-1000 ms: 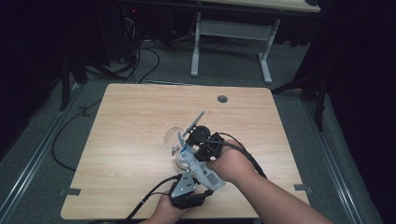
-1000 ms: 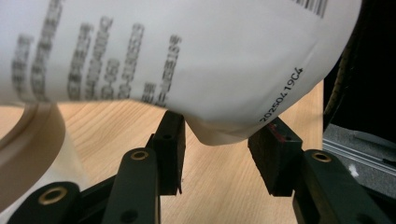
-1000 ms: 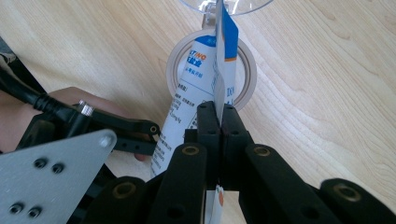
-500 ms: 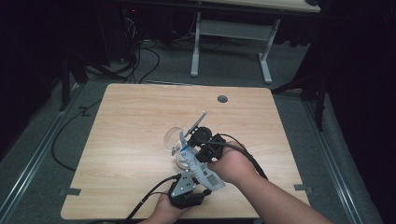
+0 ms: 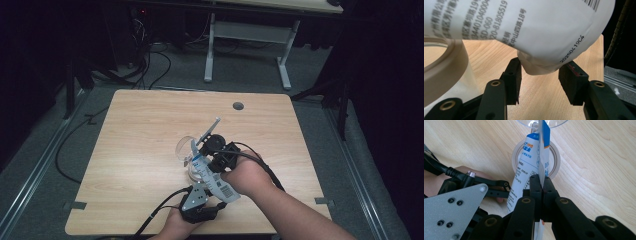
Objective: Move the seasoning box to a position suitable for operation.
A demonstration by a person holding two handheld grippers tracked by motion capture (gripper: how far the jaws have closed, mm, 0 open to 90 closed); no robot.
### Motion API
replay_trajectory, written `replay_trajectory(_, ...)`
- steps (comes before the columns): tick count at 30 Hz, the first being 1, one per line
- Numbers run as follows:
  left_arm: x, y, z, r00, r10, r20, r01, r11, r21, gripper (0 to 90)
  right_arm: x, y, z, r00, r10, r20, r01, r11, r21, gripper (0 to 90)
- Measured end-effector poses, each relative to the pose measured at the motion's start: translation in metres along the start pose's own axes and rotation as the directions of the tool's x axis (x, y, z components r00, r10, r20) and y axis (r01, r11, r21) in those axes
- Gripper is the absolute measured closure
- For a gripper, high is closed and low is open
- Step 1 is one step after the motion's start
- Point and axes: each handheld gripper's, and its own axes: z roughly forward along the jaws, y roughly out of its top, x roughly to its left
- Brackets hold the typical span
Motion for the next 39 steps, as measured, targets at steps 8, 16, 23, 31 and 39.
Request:
replay_trajectory(8,0.000,-0.001,-0.001,1.0000,0.001,0.000,-0.001,1.0000,0.007,52.3,0.000,0.002,-0.006,1.0000,-0.007,0.002,0.007,1.000,-0.014,89.6)
replay_trajectory(16,0.000,-0.004,-0.007,0.9998,0.013,-0.012,-0.013,0.9999,0.007,52.0,-0.001,0.001,-0.008,1.0000,0.000,0.004,0.000,1.000,-0.011,89.6)
replay_trajectory(23,0.007,-0.008,-0.019,0.9997,0.003,-0.022,-0.003,1.0000,-0.001,52.7,-0.003,-0.002,-0.005,1.0000,-0.001,0.001,0.001,1.000,-0.014,89.6)
replay_trajectory(31,0.017,-0.012,-0.032,0.9984,-0.009,-0.056,0.008,0.9999,-0.011,52.8,-0.001,-0.001,-0.004,1.0000,-0.009,0.002,0.009,1.000,-0.010,89.6)
replay_trajectory(39,0.021,-0.012,-0.046,0.9982,-0.005,-0.061,0.003,0.9996,-0.028,52.8,0.000,-0.002,-0.002,0.9999,-0.009,0.005,0.009,1.000,-0.004,89.6)
